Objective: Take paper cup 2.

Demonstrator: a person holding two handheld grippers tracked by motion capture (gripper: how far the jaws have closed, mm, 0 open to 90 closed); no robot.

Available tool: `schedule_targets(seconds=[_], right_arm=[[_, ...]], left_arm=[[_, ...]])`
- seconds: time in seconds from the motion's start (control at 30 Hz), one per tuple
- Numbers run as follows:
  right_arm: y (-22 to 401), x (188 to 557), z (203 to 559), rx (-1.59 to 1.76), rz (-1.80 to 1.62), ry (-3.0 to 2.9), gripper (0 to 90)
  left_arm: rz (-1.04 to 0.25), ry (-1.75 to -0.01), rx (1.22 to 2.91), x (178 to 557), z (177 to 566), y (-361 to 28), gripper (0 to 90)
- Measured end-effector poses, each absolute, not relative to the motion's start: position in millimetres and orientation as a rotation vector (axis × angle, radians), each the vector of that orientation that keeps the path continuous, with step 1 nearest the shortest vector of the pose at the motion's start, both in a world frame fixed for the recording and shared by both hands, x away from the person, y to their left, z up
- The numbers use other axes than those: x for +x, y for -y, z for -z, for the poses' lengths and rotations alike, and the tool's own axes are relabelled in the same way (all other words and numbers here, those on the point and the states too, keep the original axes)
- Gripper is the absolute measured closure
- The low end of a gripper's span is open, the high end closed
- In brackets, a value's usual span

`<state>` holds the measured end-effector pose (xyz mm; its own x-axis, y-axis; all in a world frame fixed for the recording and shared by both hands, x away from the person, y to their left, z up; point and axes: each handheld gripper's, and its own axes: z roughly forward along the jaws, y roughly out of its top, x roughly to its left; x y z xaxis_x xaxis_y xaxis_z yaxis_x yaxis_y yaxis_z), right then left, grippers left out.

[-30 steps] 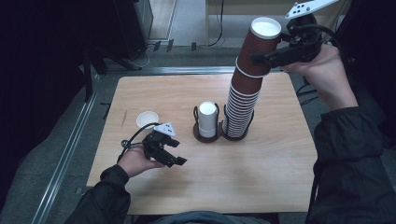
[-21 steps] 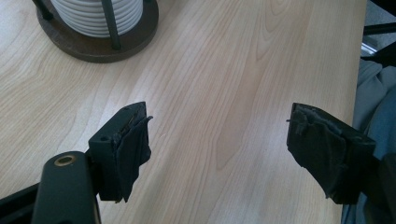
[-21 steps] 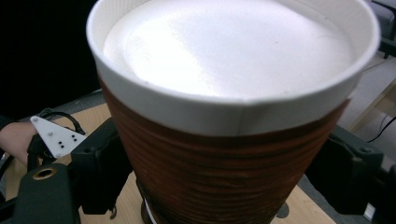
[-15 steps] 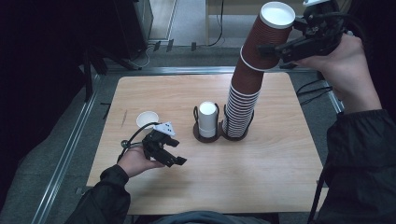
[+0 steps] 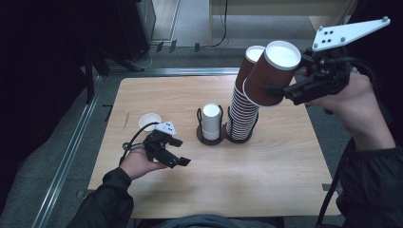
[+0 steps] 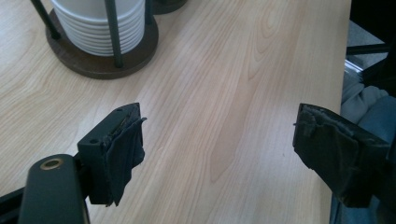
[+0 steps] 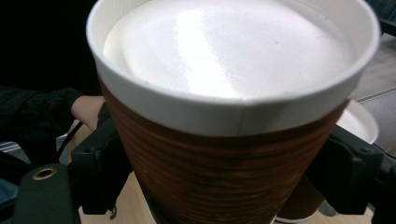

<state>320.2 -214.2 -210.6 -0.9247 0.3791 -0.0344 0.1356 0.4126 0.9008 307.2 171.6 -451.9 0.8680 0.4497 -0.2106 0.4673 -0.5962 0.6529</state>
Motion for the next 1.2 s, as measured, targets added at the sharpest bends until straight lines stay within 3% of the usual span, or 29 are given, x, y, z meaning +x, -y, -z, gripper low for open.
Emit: schedule_targets(seconds=[0.07,0.17,0.9,1.2], right_arm=[[213.5,315.7,217.0,0.449,-1.518,-2.450,15.8],[210.4,310.0,228.3,0.437,-1.519,-2.468,15.8],[172.0,301.9,343.4,0.411,-1.488,-2.618,15.8],[156.0,301.7,371.6,0.398,-1.515,-2.636,15.9]], left_arm=[[0.012,-0.639,2.270,305.6,448.6,-172.5,22.1],[0.047,-0.655,2.234,307.2,447.4,-174.4,22.0],[0.049,-0.653,2.225,307.0,447.4,-174.0,13.7],[0.073,-0.625,2.217,305.2,446.5,-172.7,12.4]])
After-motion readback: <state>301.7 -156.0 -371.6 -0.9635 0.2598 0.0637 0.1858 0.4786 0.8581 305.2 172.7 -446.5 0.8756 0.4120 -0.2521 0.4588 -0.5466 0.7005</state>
